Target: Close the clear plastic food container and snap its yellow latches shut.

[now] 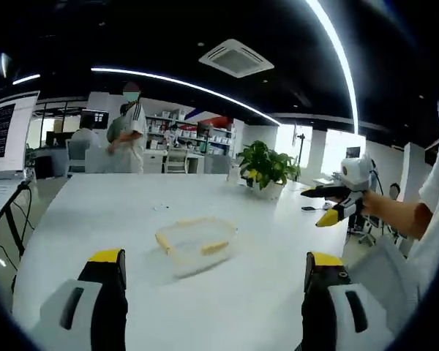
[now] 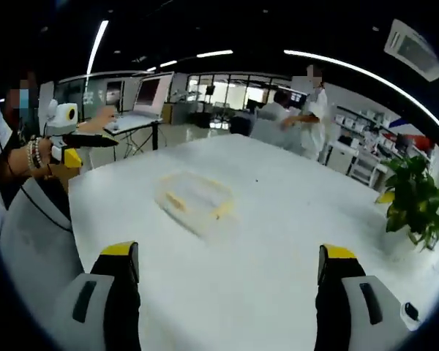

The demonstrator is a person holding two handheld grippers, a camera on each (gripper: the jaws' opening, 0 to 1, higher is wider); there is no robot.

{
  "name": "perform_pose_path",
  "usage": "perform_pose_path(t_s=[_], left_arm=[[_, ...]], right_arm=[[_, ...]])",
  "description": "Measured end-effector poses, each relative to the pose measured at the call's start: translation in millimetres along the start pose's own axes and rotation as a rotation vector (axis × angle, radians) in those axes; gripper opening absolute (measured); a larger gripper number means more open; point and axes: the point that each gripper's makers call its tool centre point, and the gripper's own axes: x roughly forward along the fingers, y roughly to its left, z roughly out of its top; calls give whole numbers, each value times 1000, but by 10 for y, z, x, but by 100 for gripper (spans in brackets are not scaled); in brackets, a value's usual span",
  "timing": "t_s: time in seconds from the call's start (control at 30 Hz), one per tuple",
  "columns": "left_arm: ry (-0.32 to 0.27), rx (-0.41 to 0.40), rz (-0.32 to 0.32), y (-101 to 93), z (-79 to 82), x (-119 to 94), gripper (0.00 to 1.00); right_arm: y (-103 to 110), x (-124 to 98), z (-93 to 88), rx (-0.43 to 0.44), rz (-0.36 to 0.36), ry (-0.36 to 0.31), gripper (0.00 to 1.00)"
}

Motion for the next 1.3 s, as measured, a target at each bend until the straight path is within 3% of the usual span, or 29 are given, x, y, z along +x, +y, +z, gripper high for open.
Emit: perform_pose_path(t_s=[0.13, 0.23, 0.3, 0.43, 0.73, 0.83, 1.07, 1.2, 1.3], left_arm=[[53, 45, 41, -52, -227, -145, 99], [64, 53, 41, -106, -220, -258, 99], [39, 72, 56, -95, -168, -343, 99], [7, 10, 96, -80, -180, -470, 98], [64, 0, 149, -122, -474, -583, 99], [58, -22, 155, -119, -504, -591, 99], [71, -74, 153, -124, -577, -574, 99], [149, -130, 138, -147, -744, -552, 99], [134, -127, 146, -116, -734, -545, 99]], right_arm=[[49, -125, -178, 27, -33, 10, 100], [121, -227, -255, 59, -52, -17, 100], [156, -263, -287, 71, -58, -29, 100], [200, -323, -323, 99, -67, -39, 100], [295, -427, -432, 113, -96, -39, 99], [279, -420, -592, 99, -103, 25, 100], [313, -391, -719, 110, -96, 50, 100], [322, -372, -906, 108, -96, 132, 100], [314, -376, -948, 145, -89, 138, 100]])
